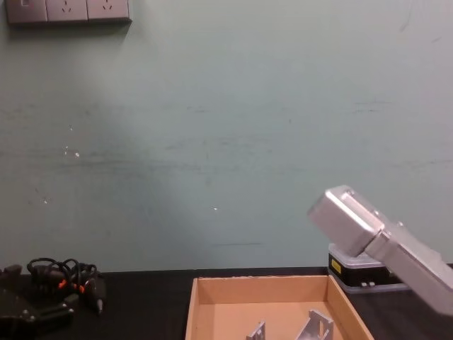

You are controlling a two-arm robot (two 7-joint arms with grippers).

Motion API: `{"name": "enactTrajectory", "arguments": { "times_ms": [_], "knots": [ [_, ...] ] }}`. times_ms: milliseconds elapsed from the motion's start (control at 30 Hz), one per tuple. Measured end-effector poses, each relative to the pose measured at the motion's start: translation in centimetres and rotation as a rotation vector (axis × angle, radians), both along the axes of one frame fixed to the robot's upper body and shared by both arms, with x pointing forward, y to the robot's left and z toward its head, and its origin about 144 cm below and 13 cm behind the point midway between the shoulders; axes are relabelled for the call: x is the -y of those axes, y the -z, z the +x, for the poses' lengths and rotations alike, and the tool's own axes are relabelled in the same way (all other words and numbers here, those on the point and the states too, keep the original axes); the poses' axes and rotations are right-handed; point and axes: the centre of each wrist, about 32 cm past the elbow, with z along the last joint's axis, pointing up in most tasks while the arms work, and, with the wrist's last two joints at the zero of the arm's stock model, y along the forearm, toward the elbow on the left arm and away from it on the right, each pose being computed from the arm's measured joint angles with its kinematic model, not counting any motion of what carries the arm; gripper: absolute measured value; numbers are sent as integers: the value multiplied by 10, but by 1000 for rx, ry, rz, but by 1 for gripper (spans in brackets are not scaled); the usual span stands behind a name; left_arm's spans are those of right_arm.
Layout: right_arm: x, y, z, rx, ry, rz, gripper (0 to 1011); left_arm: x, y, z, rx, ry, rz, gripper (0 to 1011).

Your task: Use one hand to pick up the angle iron from the table and place it into the box.

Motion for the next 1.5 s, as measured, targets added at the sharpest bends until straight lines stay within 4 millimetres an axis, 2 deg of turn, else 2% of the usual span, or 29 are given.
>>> {"name": "enactTrajectory", "arguments": {
  "times_ms": [200,500,667,933,1300,1500],
  "knots": [
    [2,-8,-2,41,3,24,70,0,0,0,0,0,0,1000],
    [11,-43,-5,180,58,69,69,0,0,0,0,0,0,1000],
    [14,-57,0,256,111,42,69,0,0,0,0,0,0,1000],
    [11,-62,29,321,207,-37,69,0,0,0,0,0,0,1000],
    [-9,-49,79,282,314,-38,70,0,0,0,0,0,0,1000],
    [-17,-43,98,253,337,-54,69,0,0,0,0,0,0,1000]
  ]
}}
